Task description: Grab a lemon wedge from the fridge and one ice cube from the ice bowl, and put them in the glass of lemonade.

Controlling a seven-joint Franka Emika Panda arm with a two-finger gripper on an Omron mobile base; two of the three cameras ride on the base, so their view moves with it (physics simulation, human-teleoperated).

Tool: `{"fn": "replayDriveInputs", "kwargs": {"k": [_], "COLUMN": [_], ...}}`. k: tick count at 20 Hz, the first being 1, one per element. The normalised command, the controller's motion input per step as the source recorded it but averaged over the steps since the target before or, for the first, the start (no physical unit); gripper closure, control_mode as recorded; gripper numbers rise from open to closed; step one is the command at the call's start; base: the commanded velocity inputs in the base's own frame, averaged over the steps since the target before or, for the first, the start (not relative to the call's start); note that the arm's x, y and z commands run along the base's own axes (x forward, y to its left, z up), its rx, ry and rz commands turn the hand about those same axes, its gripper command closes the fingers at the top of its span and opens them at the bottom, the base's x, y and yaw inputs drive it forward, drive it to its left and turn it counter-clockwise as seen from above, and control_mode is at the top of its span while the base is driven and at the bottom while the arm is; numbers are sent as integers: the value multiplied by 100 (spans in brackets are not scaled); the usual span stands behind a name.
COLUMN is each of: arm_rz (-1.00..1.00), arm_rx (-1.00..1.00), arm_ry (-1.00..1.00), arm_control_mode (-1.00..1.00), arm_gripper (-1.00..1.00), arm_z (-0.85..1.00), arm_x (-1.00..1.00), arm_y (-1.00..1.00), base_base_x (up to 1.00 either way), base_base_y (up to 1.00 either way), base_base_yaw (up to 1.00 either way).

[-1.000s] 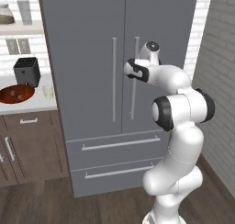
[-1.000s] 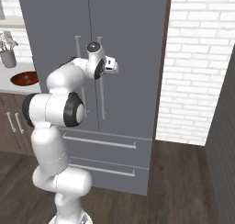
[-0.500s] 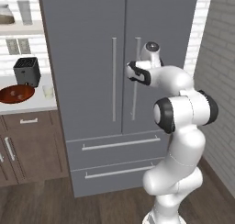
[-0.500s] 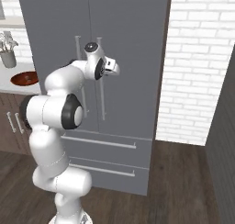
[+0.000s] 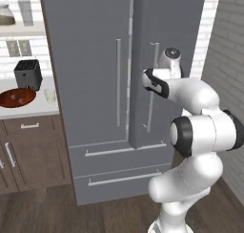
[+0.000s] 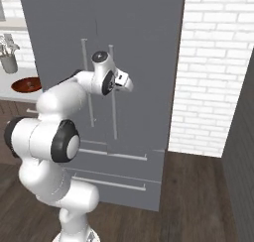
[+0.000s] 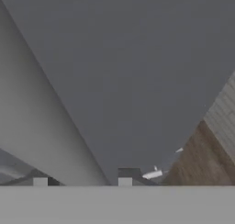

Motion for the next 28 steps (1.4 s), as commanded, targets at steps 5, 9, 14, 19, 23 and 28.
{"fn": "replayDriveInputs", "kwargs": {"k": [5,9,14,19,23,28], "arm_rz": [-8,-10,-12,-10,-8,-3], "arm_rx": [7,6,7,7,2,4], "arm_ry": [1,1,3,3,7,4], "arm_control_mode": [-100,-100,-100,-100,-100,-100], "arm_gripper": [100,100,100,100,-100,-100], "arm_z": [0,1,5,0,0,38], "arm_x": [-68,-60,-63,-40,-5,-40], "arm_y": [-98,-80,-88,-87,-37,-16], "base_base_x": [0,0,0,0,0,0], "base_base_y": [0,0,0,0,0,0], "base_base_yaw": [0,0,0,0,0,0]}}
